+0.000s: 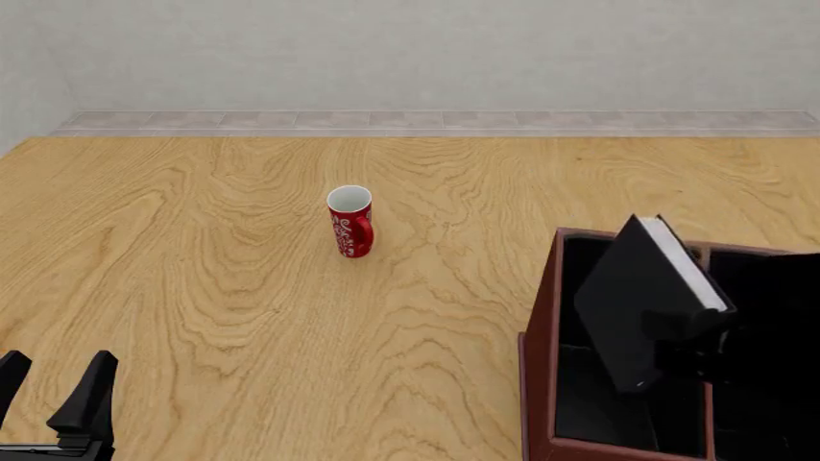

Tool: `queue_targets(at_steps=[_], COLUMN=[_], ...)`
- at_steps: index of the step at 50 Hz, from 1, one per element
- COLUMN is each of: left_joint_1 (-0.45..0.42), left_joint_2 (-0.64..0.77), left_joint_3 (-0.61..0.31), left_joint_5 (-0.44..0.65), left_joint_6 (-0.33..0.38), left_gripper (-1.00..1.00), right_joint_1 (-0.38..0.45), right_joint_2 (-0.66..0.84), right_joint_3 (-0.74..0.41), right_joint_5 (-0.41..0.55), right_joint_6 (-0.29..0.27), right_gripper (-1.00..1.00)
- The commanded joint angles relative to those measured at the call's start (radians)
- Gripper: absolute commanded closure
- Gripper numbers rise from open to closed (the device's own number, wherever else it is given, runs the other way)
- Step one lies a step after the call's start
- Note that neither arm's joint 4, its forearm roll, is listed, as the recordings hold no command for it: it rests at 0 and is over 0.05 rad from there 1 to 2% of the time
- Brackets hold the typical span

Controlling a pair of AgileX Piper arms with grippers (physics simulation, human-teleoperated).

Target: Pick up the book and place it in the left compartment of the caddy.

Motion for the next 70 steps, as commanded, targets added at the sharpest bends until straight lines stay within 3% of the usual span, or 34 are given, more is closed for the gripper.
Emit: queue_targets(at_steps=[1, 70], left_joint_1=[0.000, 0.000], left_joint_2=[0.000, 0.000], left_joint_3=[0.000, 0.000], left_joint_5=[0.000, 0.000], left_joint_6=[0.000, 0.000], left_gripper=[-1.00, -1.00], right_joint_1=[-0.010, -0.034], right_joint_2=[0.010, 0.091], right_joint_3=[0.020, 0.179], right_joint_5=[-0.040, -0.216], right_joint_6=[0.016, 0.043], right_gripper=[1.00, 1.00])
